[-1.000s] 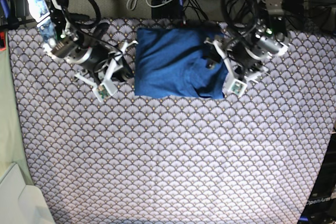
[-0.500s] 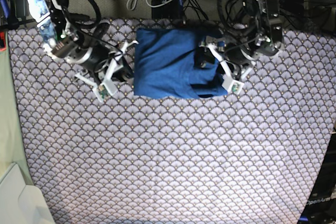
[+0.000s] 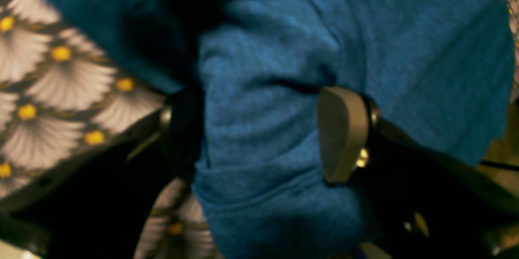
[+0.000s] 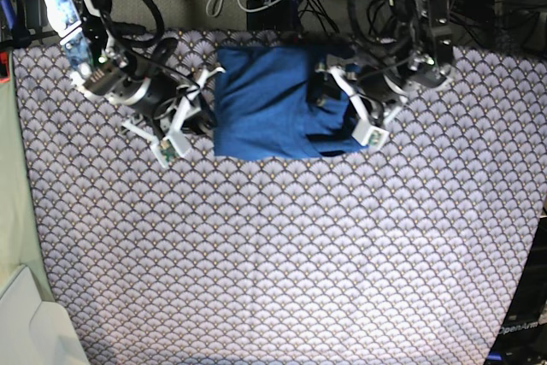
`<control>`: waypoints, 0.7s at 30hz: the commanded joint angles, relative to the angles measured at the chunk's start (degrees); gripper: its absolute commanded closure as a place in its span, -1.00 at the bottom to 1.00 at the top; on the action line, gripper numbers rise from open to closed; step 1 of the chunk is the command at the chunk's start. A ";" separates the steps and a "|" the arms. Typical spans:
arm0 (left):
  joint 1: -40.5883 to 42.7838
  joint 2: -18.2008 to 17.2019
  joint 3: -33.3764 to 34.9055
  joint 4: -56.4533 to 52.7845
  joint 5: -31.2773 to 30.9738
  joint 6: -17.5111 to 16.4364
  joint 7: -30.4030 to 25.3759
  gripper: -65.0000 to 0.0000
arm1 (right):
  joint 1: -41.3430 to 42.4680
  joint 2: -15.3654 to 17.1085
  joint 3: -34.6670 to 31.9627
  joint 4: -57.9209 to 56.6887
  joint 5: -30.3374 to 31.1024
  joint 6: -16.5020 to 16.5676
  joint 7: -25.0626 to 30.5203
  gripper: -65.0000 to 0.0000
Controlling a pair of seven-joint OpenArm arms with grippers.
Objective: Fold the T-shirt properly
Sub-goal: 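Grasp the bundle edge with the left gripper and tuck it under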
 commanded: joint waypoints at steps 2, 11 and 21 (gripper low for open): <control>0.27 0.36 1.46 0.54 -0.79 -0.41 0.78 -0.30 | 0.73 0.39 0.28 0.91 0.26 0.54 1.21 0.66; -0.08 0.45 2.08 -1.74 -0.79 -0.41 0.52 0.39 | 0.47 0.39 0.36 0.82 0.17 0.54 1.21 0.66; -1.66 0.45 2.08 -6.23 -0.79 -0.50 0.70 0.86 | -0.41 0.39 0.36 0.82 0.17 0.54 1.21 0.66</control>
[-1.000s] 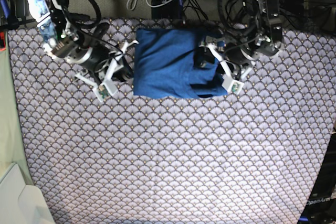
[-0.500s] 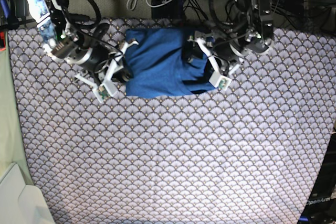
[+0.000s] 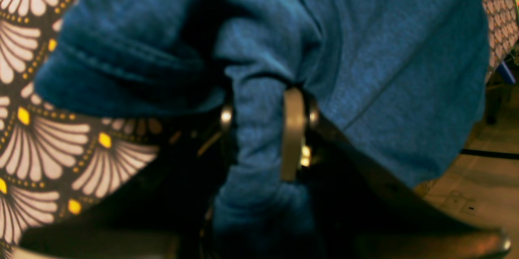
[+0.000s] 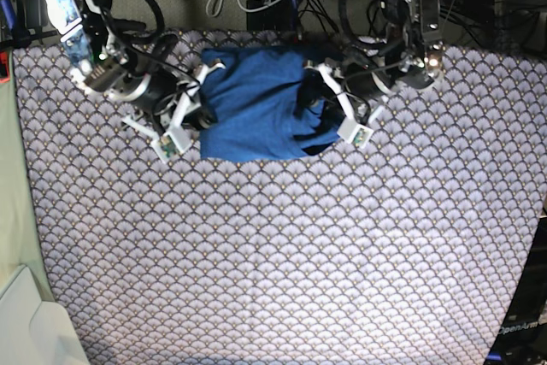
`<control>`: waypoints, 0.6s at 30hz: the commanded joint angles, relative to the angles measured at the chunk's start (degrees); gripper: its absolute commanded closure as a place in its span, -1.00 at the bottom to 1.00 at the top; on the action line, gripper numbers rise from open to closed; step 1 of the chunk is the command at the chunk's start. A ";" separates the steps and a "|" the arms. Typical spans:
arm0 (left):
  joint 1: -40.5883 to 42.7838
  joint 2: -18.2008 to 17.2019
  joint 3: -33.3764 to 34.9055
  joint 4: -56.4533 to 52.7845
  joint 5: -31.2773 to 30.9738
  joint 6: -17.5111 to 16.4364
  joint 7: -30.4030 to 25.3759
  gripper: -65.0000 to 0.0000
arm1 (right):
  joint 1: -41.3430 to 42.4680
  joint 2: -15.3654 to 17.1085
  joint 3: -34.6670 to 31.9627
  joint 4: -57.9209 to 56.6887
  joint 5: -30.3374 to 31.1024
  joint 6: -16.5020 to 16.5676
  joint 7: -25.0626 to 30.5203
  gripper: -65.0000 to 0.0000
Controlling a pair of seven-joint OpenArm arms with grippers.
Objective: Fold the T-shirt properly
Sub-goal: 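Grasp the bundle edge with the left gripper and tuck it under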
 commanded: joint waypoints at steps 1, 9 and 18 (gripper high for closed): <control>0.08 0.39 0.37 0.75 2.19 0.72 2.64 0.94 | 0.53 0.39 0.36 0.84 0.19 0.52 1.19 0.66; -2.82 -0.23 0.46 8.49 2.80 0.90 7.74 0.99 | -0.17 0.39 0.45 1.02 0.19 0.52 1.19 0.67; -11.52 -4.01 1.60 7.96 6.58 0.90 10.38 0.99 | -0.70 0.48 0.54 1.02 0.19 0.52 1.19 0.67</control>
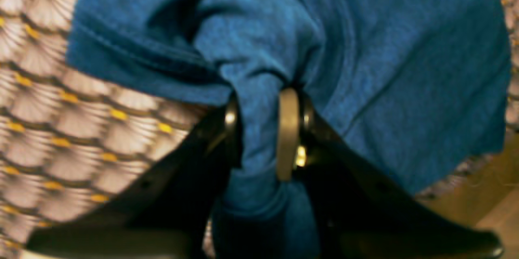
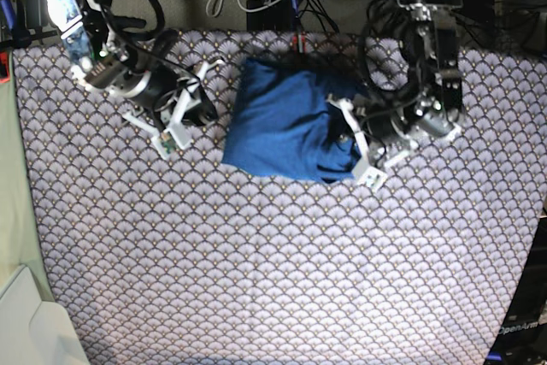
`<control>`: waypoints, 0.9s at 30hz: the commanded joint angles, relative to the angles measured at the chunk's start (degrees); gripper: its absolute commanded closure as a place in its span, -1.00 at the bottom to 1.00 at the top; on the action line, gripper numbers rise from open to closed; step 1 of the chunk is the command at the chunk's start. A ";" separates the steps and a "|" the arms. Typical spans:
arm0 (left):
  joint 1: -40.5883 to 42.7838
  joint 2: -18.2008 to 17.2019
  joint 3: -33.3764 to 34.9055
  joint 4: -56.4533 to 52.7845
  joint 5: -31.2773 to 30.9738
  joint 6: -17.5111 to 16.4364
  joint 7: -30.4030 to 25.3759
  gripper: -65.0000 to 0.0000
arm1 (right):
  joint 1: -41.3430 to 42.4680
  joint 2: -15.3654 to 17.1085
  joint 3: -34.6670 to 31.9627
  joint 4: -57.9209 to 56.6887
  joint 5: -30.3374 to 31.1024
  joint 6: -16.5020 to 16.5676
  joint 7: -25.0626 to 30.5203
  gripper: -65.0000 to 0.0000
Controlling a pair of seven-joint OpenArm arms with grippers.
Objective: Fold the T-shirt properly
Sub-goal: 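Grasp the bundle edge with the left gripper and tuck it under, then drag the bundle with the left gripper toward the right gripper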
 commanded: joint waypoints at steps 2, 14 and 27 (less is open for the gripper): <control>-3.03 -0.41 3.94 0.44 2.54 -0.11 -1.27 0.99 | -0.35 0.46 1.20 1.02 0.19 0.52 0.97 0.67; -12.87 -1.11 26.18 -8.18 14.58 -0.63 -2.06 0.99 | -6.51 0.46 17.81 1.11 0.19 0.52 0.97 0.66; -25.62 -0.49 49.57 -16.70 18.89 -0.81 -14.46 0.99 | -11.34 0.37 32.14 1.02 0.19 0.60 0.97 0.66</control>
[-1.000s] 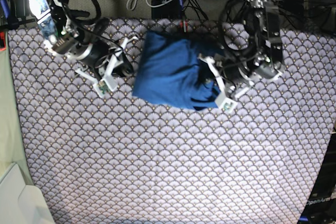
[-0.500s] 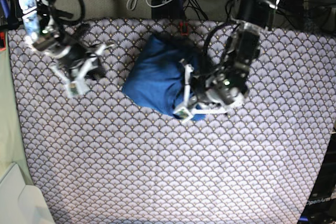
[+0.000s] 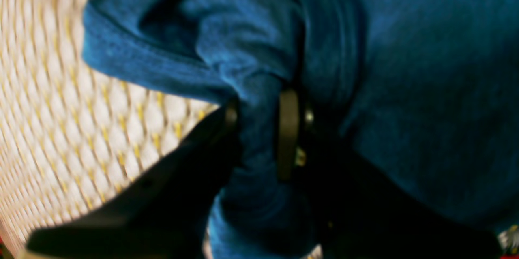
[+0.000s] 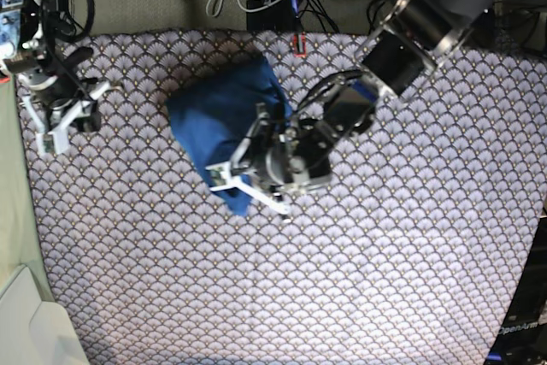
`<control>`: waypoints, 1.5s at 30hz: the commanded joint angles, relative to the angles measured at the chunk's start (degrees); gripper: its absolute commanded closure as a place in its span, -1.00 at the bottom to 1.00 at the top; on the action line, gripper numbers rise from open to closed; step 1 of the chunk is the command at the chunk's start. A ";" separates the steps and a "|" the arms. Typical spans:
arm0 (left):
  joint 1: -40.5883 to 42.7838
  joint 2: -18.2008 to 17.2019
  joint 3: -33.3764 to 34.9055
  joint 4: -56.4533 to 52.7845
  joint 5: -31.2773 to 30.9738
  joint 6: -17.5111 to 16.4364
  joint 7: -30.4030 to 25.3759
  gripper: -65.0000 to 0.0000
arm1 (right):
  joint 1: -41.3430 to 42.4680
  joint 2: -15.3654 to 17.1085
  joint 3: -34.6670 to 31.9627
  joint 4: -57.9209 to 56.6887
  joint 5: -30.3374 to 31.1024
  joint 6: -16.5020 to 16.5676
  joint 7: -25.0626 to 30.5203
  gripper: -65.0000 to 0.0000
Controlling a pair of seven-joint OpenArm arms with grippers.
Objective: Fold the T-shirt properly
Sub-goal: 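Drag the bundle with the left gripper toward the right gripper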
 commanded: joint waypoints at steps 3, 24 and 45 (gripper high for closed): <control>-3.58 1.11 5.60 -1.18 -0.35 0.22 -3.72 0.99 | -0.94 0.67 2.91 0.96 0.13 0.49 0.79 0.66; -6.74 7.08 15.01 -6.36 10.03 0.22 -8.56 0.99 | -2.70 0.41 5.29 0.87 0.21 0.49 0.88 0.66; -6.48 6.82 10.26 -6.27 9.76 0.22 -6.71 0.98 | -2.52 0.41 5.11 0.69 0.21 0.49 0.97 0.66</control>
